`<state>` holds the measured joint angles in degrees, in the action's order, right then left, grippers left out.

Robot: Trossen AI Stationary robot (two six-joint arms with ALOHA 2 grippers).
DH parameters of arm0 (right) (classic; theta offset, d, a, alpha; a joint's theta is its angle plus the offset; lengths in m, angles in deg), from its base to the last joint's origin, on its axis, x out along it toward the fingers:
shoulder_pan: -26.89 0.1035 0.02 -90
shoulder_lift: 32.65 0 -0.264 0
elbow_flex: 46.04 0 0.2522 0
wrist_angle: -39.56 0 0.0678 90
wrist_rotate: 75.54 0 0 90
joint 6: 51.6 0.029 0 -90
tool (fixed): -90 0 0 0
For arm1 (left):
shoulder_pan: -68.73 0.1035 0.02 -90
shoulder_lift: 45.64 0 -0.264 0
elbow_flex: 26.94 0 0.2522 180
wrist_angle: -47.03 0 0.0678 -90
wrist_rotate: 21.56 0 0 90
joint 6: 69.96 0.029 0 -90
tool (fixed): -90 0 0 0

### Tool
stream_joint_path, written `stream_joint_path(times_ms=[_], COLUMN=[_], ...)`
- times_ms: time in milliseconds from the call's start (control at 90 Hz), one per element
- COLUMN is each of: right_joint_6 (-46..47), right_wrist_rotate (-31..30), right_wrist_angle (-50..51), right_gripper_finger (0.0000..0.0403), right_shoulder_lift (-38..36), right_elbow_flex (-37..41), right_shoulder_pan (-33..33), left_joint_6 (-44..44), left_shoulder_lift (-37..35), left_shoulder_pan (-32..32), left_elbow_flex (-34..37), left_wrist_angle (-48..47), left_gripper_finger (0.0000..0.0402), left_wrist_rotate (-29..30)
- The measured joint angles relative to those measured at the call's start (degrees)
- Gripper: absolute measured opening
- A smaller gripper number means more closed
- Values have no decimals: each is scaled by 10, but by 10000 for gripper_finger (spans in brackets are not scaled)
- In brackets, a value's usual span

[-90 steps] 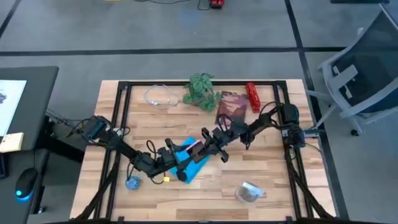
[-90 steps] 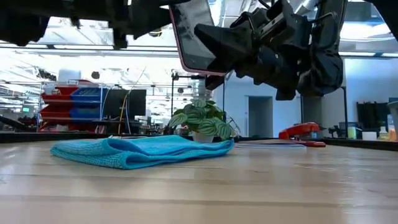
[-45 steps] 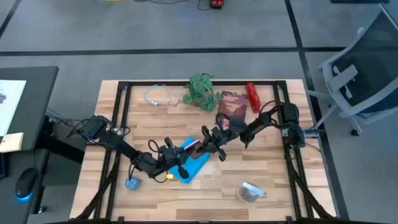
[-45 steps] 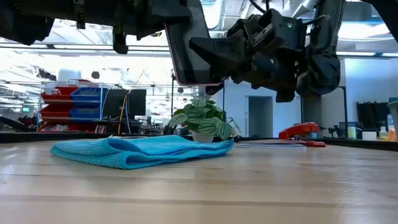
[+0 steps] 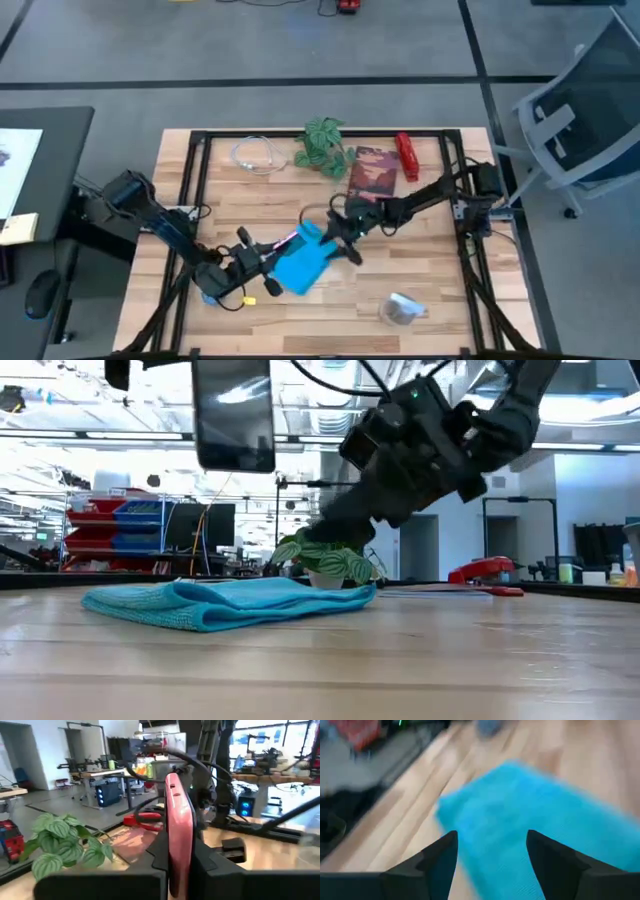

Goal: Apply microfiber cloth
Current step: Spray the front of the pink cellphone with the transparent spray bottle

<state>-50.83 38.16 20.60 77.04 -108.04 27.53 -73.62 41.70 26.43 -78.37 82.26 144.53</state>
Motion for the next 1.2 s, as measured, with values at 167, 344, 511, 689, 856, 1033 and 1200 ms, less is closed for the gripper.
stream_joint_path(times_ms=[167, 344, 511, 689, 856, 1033, 1200], right_joint_6=[11, 46, 159, 205, 265, 276, 224], right_wrist_rotate=[-113, -147, -161, -201, -273, -327, -332], right_wrist_angle=[-8, -9, 56, 101, 142, 155, 167], right_gripper_finger=[207, 178, 136, 93, 83, 83, 101], right_shoulder_lift=[42, 84, 76, 23, -53, -133, -233], right_elbow_flex=[-25, -42, -40, 1, 56, 113, 131], right_shoulder_pan=[17, 14, 7, 27, 55, 91, 99], left_joint_6=[-142, -272, -314, -315, -310, -280, -233], left_shoulder_lift=[8, 8, 9, 9, 9, 9, 17], left_shoulder_pan=[9, 27, 52, 85, 101, 115, 144], left_elbow_flex=[0, 0, 0, 0, 0, 0, 0], left_wrist_angle=[-127, -233, -272, -272, -261, -239, -166], left_gripper_finger=[5, 5, 5, 6, 6, 6, 6], left_wrist_rotate=[2, -10, -39, -76, -104, -116, -176])
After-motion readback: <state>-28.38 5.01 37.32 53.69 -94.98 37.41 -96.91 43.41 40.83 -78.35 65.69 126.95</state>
